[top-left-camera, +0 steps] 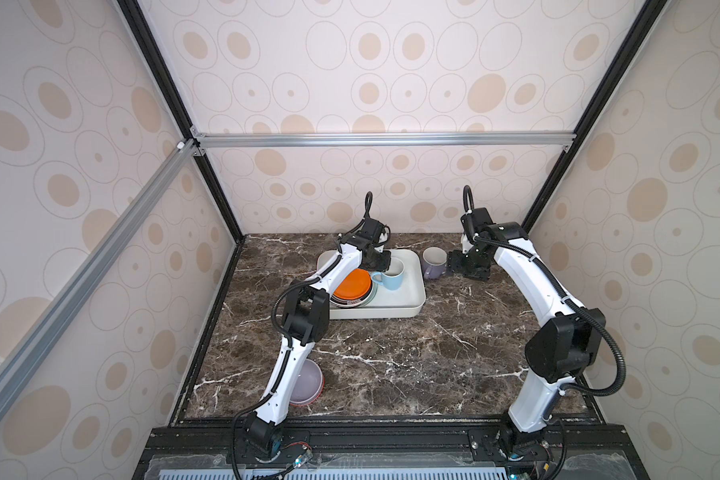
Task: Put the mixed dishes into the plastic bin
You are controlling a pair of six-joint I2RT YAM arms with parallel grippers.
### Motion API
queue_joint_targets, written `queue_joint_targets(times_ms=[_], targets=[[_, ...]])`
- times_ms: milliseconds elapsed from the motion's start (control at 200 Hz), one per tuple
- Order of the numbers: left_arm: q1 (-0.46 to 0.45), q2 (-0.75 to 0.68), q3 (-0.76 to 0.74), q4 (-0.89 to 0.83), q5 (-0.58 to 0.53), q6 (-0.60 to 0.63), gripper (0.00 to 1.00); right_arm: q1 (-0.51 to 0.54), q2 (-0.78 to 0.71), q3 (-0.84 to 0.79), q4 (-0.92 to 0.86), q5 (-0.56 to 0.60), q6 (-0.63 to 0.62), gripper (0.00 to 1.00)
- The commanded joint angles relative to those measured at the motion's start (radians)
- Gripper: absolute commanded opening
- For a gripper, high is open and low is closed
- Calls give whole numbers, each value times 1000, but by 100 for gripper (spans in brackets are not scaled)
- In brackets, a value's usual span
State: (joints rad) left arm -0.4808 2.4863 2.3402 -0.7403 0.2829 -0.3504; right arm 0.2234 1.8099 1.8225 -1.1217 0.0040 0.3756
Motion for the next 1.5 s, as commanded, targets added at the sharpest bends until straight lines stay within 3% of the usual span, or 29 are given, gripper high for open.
queue_joint_targets(times_ms=[0, 395, 920, 1110, 1225, 1496], targets=[[-7, 8, 54, -13, -20, 15, 16, -7, -37, -18, -29, 13, -11, 74], [3, 36, 129, 28, -23, 11, 9, -18, -40, -27, -39, 11, -20, 74], [124, -16, 136, -74, -76, 44, 11, -22, 4, 5, -49, -28, -7, 74], [132, -4, 137, -49, -65, 38, 23, -22, 19, 4, -49, -52, 6, 74], [143, 4, 140, -42, -47, 35, 38, -22, 19, 6, -49, -49, 11, 73], [142, 15, 130, -7, 32, 8, 37, -22, 12, 5, -59, -32, 19, 74]])
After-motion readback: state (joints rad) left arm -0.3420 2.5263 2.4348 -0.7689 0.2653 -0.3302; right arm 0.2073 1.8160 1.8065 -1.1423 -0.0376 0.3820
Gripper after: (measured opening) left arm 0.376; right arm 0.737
